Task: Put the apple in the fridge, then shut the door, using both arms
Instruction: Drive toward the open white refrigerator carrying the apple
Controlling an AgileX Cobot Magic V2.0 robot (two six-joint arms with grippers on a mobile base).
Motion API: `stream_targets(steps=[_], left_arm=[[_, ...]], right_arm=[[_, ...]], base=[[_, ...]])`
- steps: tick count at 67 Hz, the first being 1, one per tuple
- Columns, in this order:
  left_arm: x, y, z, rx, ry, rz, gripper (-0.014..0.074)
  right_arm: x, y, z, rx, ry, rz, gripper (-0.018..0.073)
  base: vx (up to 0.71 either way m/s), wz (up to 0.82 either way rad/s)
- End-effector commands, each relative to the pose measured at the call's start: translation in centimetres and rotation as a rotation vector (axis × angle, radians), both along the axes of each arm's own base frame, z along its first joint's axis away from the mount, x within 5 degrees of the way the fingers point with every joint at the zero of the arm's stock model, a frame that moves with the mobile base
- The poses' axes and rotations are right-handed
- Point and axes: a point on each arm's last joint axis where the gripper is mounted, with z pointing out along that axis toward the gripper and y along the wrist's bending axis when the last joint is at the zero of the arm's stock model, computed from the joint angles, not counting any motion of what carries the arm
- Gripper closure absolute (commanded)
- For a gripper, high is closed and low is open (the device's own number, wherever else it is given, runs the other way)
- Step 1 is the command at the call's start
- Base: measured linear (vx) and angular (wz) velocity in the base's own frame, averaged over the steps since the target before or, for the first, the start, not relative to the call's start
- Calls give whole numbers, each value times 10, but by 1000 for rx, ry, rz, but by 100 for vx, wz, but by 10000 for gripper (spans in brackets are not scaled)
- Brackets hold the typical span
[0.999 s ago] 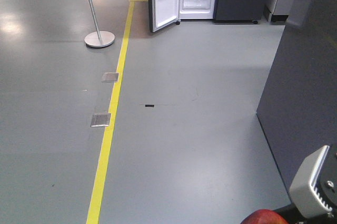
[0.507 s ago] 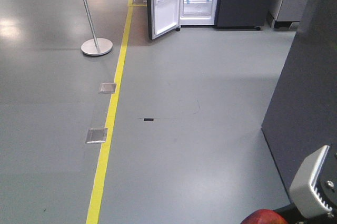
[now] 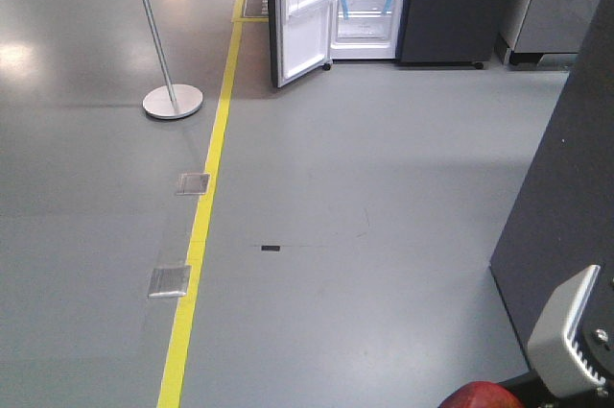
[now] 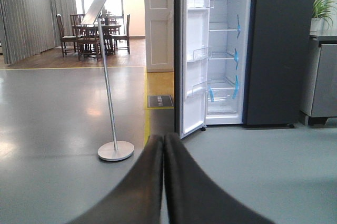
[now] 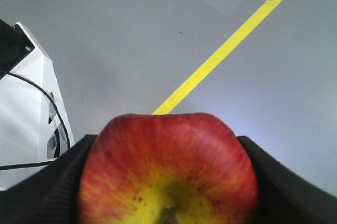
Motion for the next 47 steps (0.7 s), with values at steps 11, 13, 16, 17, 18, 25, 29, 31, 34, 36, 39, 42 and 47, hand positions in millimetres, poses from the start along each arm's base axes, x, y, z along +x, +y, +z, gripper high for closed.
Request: stream_targets(steps=[11,13,16,17,18,25,29,31,34,36,39,42,47], left_arm=[[-3,0,13,-13,-104,0,603],[-3,0,13,-13,-104,0,603],[-3,0,13,-13,-104,0,603],[-3,0,13,-13,-104,0,603],[-3,0,13,-13,-104,0,603],[-3,0,13,-13,-104,0,603],[-3,0,13,-13,-104,0,603],[-3,0,13,-13,-104,0,603],[-3,0,13,-13,-104,0,603],[-3,0,13,-13,-104,0,603],[-3,0,13,-13,-104,0,603],[-3,0,13,-13,-104,0,603],[-3,0,13,-13,-104,0,603]], right_arm=[[3,3,13,70,-55,-18,400],[3,3,13,70,-55,-18,400],[3,3,13,70,-55,-18,400],[3,3,13,70,-55,-18,400],[3,3,13,70,-55,-18,400],[3,3,13,70,-55,-18,400],[3,3,13,70,-55,-18,400],[3,3,13,70,-55,-18,400],[3,3,13,70,-55,-18,400],[3,3,13,70,-55,-18,400],[3,3,13,70,-55,-18,400],[3,3,13,70,-55,-18,400],[3,3,13,70,-55,-18,400]], base=[[31,-1],[31,-1],[31,-1],[31,-2],[31,-1],[31,-2],[31,-1],[31,-1],[31,0],[31,0],[31,1],[31,1],[31,1]])
